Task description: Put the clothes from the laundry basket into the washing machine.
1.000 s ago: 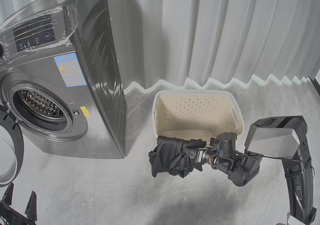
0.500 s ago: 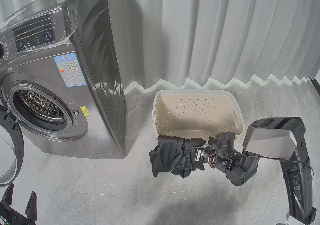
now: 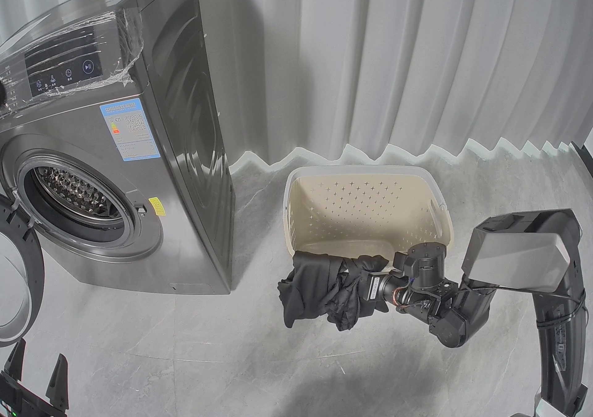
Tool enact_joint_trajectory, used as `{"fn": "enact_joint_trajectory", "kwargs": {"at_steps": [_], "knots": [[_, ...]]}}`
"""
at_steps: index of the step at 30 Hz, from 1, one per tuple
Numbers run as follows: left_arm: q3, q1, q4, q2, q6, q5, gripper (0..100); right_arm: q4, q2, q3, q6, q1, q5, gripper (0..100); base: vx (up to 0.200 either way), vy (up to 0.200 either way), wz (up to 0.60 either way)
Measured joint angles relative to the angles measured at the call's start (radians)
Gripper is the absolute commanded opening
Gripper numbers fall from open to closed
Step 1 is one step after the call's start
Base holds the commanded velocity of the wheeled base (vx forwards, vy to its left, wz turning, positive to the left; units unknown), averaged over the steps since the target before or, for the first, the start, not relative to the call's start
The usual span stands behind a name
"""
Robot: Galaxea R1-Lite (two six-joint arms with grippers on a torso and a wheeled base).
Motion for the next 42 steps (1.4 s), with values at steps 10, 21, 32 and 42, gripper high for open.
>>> {"fn": "enact_joint_trajectory", "kwargs": {"at_steps": [10,21,32,42], "knots": [[0.000,0.000,0.000,0.000,0.000,0.000,100,-0.176,-0.181,0.229,-0.002,0.060,-0.027,0,0.000,0.000,0.00],[0.000,0.000,0.000,0.000,0.000,0.000,100,-0.275,-0.417,0.407,-0.007,0.107,-0.052,0,0.000,0.000,0.00],[0.000,0.000,-0.001,0.000,0.014,-0.001,100,-0.258,-0.621,0.399,-0.136,0.110,-0.054,0,0.000,0.000,0.00],[0.000,0.000,-0.004,0.000,0.027,-0.013,100,0.023,-0.790,0.253,-0.158,0.126,-0.053,0,0.000,0.000,0.00]]}}
